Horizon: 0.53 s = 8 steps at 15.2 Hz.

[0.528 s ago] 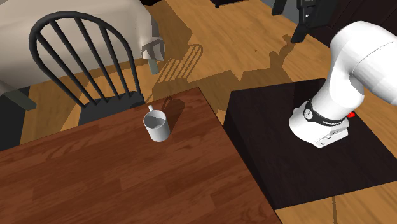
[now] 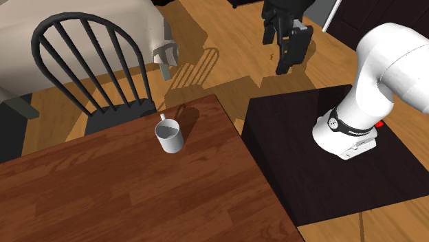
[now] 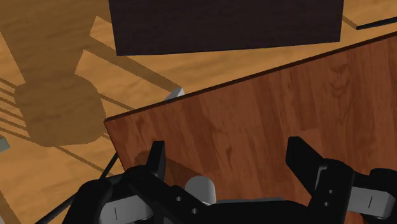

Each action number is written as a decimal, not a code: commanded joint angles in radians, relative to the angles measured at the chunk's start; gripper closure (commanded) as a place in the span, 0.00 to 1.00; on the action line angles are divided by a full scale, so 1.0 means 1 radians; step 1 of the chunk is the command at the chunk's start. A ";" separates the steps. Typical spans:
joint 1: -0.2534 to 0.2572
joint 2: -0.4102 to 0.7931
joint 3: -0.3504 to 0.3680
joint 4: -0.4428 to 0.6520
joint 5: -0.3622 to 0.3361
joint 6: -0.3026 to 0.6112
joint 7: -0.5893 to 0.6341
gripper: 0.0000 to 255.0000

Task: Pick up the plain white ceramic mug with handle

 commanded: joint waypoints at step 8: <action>0.005 0.291 -0.018 0.010 0.021 0.330 0.036 0.00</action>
